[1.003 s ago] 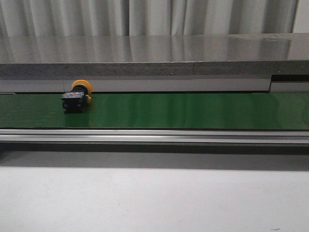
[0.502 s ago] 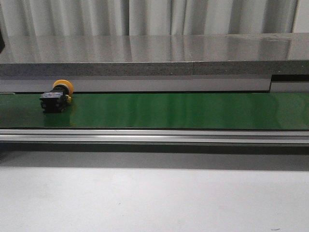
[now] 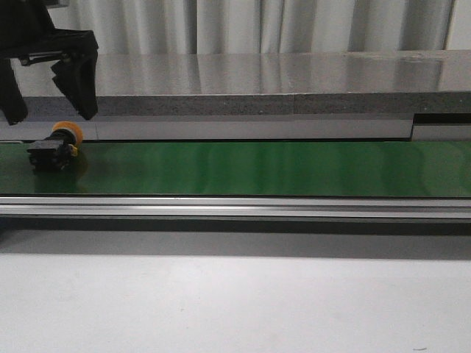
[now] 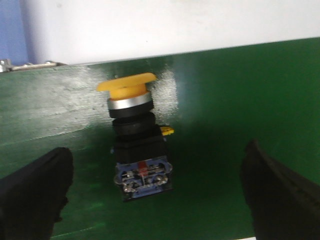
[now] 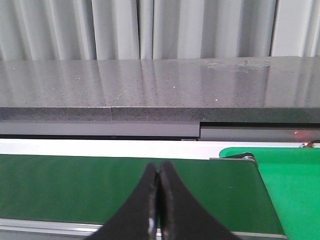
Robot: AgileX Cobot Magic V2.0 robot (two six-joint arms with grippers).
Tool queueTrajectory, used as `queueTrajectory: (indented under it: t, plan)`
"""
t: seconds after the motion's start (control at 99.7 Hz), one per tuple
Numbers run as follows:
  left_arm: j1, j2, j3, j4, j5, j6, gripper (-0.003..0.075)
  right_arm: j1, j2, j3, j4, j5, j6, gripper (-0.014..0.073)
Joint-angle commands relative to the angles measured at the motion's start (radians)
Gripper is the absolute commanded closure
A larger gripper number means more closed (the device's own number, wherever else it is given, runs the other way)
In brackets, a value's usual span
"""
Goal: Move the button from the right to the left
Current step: 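Lower the left gripper onto the button and close it, then lift the button and carry it over the blue tray with the left gripper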
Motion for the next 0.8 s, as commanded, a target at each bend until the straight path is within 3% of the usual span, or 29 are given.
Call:
queueTrajectory:
  t: [0.0, 0.371, 0.482, 0.572, 0.793]
  plan:
    - [-0.006, -0.032, -0.035, -0.009, 0.010, -0.015, 0.0063, 0.002, 0.012, -0.024, 0.004, -0.079, -0.005, 0.0659]
    - [-0.006, 0.029, -0.035, 0.071, 0.015, -0.114, 0.0064, 0.002, 0.012, -0.024, 0.005, -0.080, -0.005, 0.0659]
    - [-0.004, 0.052, -0.035, 0.071, 0.005, -0.128, 0.0099, 0.002, 0.012, -0.024, 0.010, -0.082, -0.005, 0.0659]
    - [-0.004, 0.063, -0.035, 0.071, 0.005, -0.143, 0.0178, 0.002, 0.012, -0.024, 0.010, -0.085, -0.005, 0.0659]
    - [-0.004, 0.063, -0.035, 0.071, 0.012, -0.143, 0.0471, 0.002, 0.012, -0.024, 0.011, -0.087, -0.005, 0.0659]
